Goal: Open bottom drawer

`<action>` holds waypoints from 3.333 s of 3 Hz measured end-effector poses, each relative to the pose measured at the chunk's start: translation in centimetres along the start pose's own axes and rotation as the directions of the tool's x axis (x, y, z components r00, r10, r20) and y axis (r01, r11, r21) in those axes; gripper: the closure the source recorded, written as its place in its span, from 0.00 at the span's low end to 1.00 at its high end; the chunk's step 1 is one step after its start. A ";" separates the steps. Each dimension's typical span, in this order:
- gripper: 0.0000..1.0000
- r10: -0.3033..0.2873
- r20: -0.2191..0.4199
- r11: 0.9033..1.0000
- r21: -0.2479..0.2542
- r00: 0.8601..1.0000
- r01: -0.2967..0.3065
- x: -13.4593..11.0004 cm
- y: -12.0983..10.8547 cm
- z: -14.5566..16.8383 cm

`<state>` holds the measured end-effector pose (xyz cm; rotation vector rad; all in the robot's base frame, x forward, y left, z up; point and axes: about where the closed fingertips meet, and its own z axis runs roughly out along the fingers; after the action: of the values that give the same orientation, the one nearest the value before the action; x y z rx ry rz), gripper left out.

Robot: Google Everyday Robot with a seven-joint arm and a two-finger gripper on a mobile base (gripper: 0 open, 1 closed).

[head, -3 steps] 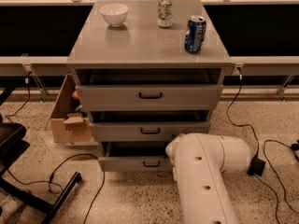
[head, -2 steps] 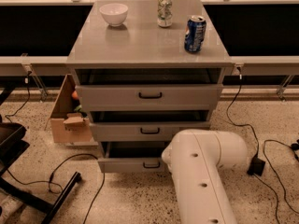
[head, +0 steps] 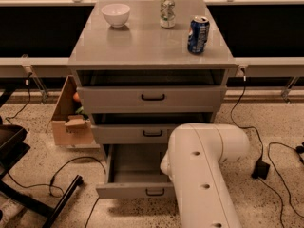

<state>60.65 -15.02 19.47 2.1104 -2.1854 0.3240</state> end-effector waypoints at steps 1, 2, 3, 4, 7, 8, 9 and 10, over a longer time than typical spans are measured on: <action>0.96 0.035 -0.006 0.999 -0.017 0.999 -0.035 1.0 2.8 -0.6; 1.00 0.051 -0.007 0.998 -0.022 0.999 -0.051 1.4 3.9 -0.8; 1.00 0.069 -0.010 0.997 -0.027 0.998 -0.069 1.6 4.6 -0.9; 1.00 0.079 -0.012 0.996 -0.030 0.997 -0.079 1.6 4.9 -0.9; 1.00 0.151 -0.005 0.987 -0.048 0.988 -0.151 2.8 7.3 -1.6; 1.00 0.151 -0.005 0.987 -0.048 0.988 -0.151 2.8 7.1 -1.6; 0.74 0.151 -0.005 0.987 -0.048 0.988 -0.151 2.8 7.2 -1.6; 0.50 0.151 -0.005 0.987 -0.048 0.988 -0.151 2.8 7.2 -1.6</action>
Offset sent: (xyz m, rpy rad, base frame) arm -0.1636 -0.0616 0.0368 -0.0013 0.0221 -0.3504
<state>53.27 -17.26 20.96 1.9237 -2.3332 0.2804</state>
